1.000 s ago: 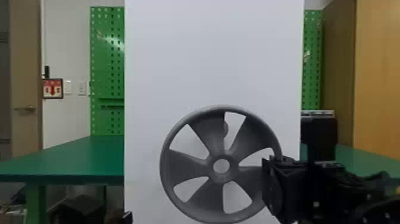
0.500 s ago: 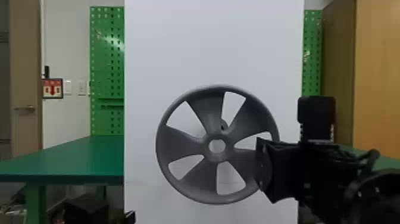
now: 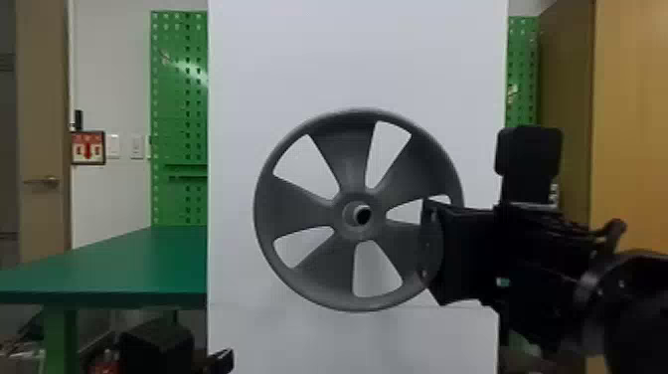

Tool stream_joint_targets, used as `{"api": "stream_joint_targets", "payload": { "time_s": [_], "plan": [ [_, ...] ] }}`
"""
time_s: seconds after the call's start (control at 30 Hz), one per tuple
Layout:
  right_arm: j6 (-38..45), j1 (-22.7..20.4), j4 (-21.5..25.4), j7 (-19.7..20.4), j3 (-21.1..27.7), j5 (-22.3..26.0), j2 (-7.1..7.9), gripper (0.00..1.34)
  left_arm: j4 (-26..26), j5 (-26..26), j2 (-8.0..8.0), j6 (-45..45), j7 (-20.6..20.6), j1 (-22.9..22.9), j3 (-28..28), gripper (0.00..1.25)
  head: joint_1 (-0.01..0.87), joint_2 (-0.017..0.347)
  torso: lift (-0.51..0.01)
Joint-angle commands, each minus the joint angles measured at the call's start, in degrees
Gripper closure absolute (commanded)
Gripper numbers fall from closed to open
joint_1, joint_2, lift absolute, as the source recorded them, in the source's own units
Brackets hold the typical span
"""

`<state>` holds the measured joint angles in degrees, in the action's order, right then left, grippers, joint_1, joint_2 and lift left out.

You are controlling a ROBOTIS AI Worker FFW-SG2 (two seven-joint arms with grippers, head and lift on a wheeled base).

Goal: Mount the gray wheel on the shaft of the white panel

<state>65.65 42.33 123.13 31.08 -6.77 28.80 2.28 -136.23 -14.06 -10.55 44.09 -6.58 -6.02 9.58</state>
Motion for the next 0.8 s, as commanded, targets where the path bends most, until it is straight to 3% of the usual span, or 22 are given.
{"api": "stream_joint_targets", "payload": {
  "time_s": [0.0, 0.77],
  "plan": [
    [0.0, 0.47, 0.0, 1.53, 0.09, 1.61, 0.09, 1.28, 0.0, 0.0, -0.09, 0.12, -0.01, -0.05, 0.18, 0.13, 0.037, 0.037, -0.488],
    [-0.26, -0.32, -1.23, 3.11, 0.27, 1.96, 0.44, 1.28, 0.0, 0.0, 0.0, 0.12, 0.17, -0.14, 0.35, 0.13, 0.037, 0.037, -0.488]
  ]
}}
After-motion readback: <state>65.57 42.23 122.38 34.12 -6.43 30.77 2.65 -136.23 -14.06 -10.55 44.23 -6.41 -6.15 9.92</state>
